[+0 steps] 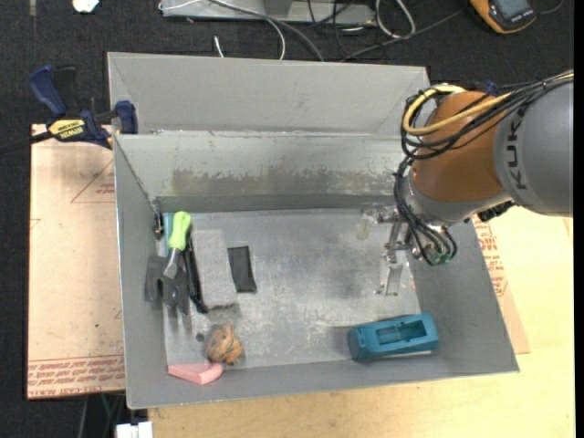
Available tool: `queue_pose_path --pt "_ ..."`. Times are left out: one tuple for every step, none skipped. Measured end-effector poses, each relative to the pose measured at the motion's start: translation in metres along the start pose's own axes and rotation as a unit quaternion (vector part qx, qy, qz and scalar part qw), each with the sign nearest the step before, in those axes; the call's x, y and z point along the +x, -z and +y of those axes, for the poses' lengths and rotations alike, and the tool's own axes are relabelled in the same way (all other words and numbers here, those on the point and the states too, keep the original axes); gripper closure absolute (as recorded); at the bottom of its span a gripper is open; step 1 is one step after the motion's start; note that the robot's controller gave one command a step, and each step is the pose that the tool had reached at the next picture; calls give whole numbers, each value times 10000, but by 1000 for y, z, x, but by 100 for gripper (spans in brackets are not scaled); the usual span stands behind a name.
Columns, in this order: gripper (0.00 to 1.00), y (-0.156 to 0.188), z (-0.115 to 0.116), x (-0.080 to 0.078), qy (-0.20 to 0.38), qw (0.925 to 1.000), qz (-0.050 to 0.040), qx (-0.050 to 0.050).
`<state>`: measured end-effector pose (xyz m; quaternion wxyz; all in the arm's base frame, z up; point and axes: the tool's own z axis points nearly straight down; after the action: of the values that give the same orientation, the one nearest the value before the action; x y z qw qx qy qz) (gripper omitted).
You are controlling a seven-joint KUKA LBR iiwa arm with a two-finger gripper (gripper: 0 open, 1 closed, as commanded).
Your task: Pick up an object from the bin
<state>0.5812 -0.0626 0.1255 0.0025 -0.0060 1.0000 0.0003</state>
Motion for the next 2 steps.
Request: queue_pose_path --pt "0 -35 52 41 325 9995 -53 2" --pt "0 -36 50 45 -142 9998 -34 -110"
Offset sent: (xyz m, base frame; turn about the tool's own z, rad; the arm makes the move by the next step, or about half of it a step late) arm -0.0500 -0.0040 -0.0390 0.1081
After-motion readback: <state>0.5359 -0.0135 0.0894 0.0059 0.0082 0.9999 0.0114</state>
